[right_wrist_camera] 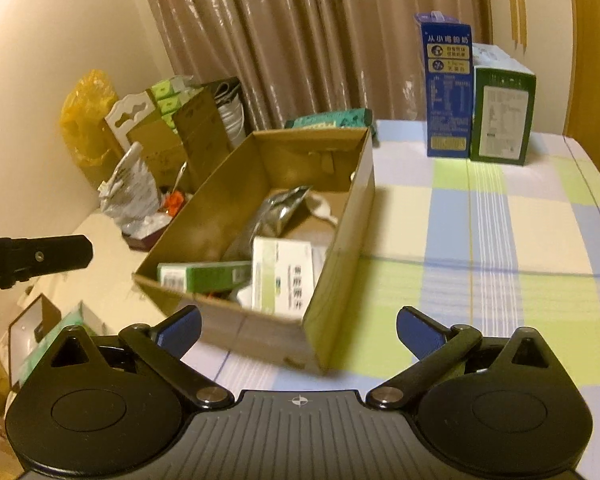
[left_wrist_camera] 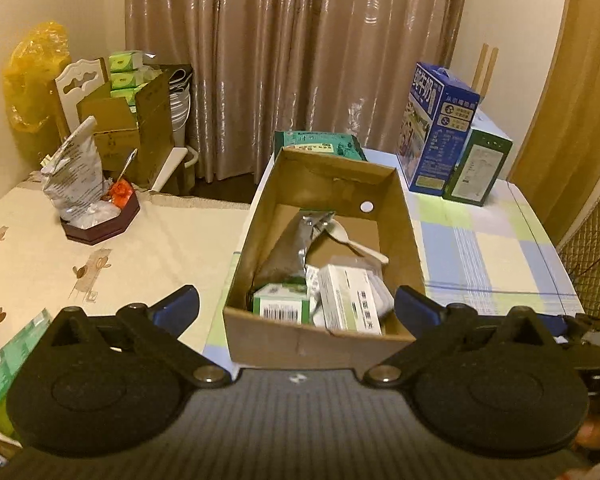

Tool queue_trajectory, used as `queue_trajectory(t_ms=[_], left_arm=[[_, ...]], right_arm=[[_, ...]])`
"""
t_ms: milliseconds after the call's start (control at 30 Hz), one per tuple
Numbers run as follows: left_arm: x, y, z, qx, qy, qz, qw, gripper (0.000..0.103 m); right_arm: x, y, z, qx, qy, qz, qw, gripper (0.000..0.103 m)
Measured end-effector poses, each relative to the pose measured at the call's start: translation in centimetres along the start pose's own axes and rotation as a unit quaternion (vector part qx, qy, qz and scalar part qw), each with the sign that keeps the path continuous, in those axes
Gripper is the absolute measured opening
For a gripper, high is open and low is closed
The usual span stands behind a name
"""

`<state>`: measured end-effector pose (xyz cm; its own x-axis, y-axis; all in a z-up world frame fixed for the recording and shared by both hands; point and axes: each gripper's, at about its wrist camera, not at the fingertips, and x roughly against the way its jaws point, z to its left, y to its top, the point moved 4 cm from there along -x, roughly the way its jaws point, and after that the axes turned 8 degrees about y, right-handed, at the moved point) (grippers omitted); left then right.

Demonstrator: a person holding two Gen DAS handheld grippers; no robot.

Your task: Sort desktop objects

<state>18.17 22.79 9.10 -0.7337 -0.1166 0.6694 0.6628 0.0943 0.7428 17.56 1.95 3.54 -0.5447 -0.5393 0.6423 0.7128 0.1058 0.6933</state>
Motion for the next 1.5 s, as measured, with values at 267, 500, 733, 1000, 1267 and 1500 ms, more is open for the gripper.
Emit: queue_trajectory(t_ms=[267,500,733,1000,1267,1500], left_arm=[[1.9,-2.3,-0.2,-0.015,0.028,0.004,0.9995,0.102],[2.6,-3.4,-0.2,-0.009,0.024,0.007,0.9996,0.102],[2.6,-3.9,-0.2,-0.008,0.026,0.008,0.9996,0.102],[2.2,-4.3,-0.5,-0.008,0.024,0.011,0.9996,0.102],[1.8,-4.6,-0.4,-0.006,0.023,0.014,0.9996,0.102],[1.5,-4.7,-0.3,-0.006,0.022,0.014,0.9996,0.102]], right_arm=[[1.6,-1.2,1.2,0.012,-0.01,0.004,1.0,0.101],[2.5,-2.0,2.0,0.024,-0.016,0.009,1.0,0.101],[2.5,-2.7,2.1,0.028,-0.025,0.015,0.999,0.101],[2.5,-3.0,1.6,0.025,-0.036,0.018,0.999,0.101],[2.3,-3.2,1.6,0.02,-0.033,0.02,0.999,0.101],[1.9,-3.2,2.0,0.027,-0.038,0.021,0.999,0.101]])
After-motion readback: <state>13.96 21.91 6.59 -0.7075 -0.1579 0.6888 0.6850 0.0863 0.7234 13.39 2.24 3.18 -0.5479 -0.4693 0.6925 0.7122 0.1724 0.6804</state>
